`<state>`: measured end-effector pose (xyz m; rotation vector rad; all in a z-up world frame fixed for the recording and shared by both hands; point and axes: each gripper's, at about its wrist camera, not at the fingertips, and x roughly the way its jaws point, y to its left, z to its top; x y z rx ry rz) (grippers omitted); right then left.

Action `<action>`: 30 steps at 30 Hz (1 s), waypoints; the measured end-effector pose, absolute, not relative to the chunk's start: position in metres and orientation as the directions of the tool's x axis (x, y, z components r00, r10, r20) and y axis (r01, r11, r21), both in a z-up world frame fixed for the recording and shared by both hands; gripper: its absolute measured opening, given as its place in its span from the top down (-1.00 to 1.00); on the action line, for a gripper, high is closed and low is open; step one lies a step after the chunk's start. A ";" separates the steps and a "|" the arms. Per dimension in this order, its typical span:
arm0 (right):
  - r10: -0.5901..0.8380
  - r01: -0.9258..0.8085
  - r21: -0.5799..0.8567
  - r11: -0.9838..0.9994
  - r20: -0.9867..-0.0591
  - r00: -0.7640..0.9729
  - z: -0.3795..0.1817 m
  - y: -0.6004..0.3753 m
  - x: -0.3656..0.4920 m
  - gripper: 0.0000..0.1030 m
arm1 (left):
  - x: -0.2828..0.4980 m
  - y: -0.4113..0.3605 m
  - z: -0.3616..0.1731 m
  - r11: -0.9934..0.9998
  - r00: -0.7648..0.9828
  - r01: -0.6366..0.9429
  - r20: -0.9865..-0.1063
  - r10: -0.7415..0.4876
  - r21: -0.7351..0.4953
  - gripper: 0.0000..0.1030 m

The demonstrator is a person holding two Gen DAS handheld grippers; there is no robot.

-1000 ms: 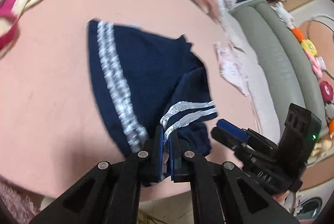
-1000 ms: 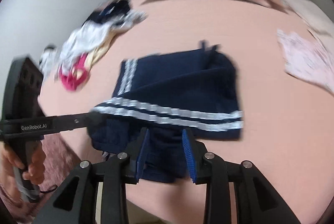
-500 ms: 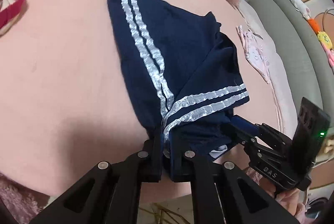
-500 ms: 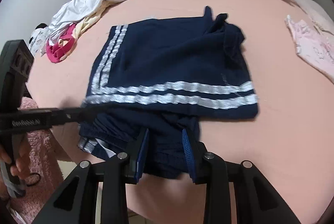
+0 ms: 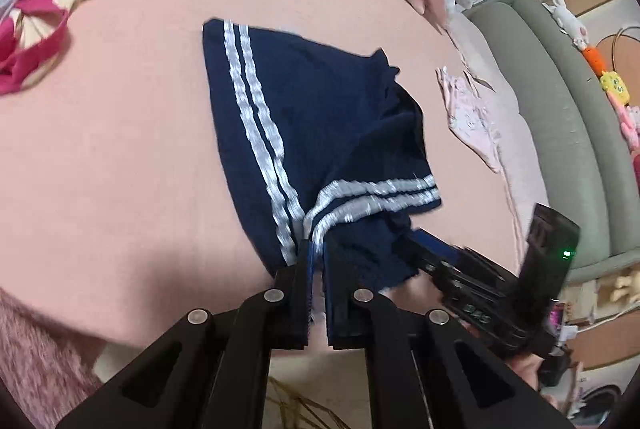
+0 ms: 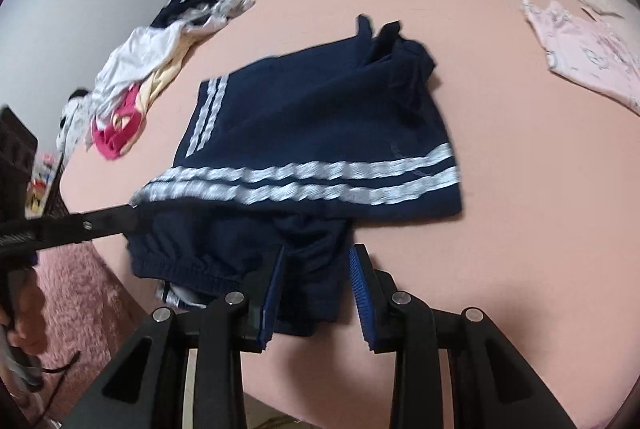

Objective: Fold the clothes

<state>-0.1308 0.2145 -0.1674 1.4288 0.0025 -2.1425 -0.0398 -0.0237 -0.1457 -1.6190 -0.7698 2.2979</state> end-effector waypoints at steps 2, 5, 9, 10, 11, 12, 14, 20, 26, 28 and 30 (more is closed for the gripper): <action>-0.445 0.461 0.289 -0.839 -0.852 -0.276 -0.167 0.209 -0.130 0.37 | -0.040 -0.022 -0.154 -0.842 -0.342 0.121 -0.819 0.461 -0.525 0.93; -0.407 0.463 0.259 -0.848 -0.876 -0.257 -0.172 0.209 -0.130 0.37 | -0.040 -0.019 -0.166 -0.851 -0.306 0.134 -0.838 0.452 -0.508 0.93; -0.417 0.424 0.295 -0.856 -0.879 -0.230 -0.179 0.221 -0.132 0.37 | -0.037 -0.024 -0.179 -0.787 -0.310 0.168 -0.790 0.530 -0.594 0.92; -0.432 0.413 0.315 -0.854 -0.872 -0.229 -0.178 0.225 -0.132 0.37 | -0.035 -0.026 -0.178 -0.763 -0.335 0.165 -0.764 0.552 -0.624 0.92; -0.437 0.415 0.315 -0.853 -0.867 -0.240 -0.175 0.226 -0.132 0.37 | -0.036 -0.026 -0.174 -0.763 -0.349 0.149 -0.756 0.554 -0.628 0.91; -0.431 0.415 0.306 -0.857 -0.867 -0.252 -0.174 0.227 -0.132 0.37 | -0.036 -0.026 -0.171 -0.764 -0.363 0.134 -0.749 0.555 -0.631 0.90; -0.425 0.410 0.299 -0.861 -0.867 -0.261 -0.173 0.227 -0.132 0.36 | -0.039 -0.024 -0.168 -0.776 -0.372 0.123 -0.754 0.542 -0.618 0.88; -0.429 0.390 0.315 -0.865 -0.867 -0.252 -0.173 0.227 -0.135 0.36 | -0.039 -0.028 -0.166 -0.733 -0.407 0.131 -0.710 0.574 -0.668 0.80; -0.434 0.378 0.325 -0.867 -0.864 -0.255 -0.172 0.233 -0.138 0.36 | -0.036 -0.035 -0.165 -0.681 -0.431 0.148 -0.667 0.608 -0.717 0.43; -0.434 0.383 0.323 -0.866 -0.865 -0.251 -0.173 0.232 -0.138 0.36 | -0.037 -0.034 -0.167 -0.666 -0.431 0.150 -0.655 0.620 -0.730 0.14; -0.433 0.388 0.321 -0.864 -0.867 -0.246 -0.174 0.231 -0.138 0.36 | -0.038 -0.034 -0.170 -0.660 -0.427 0.164 -0.656 0.623 -0.733 0.14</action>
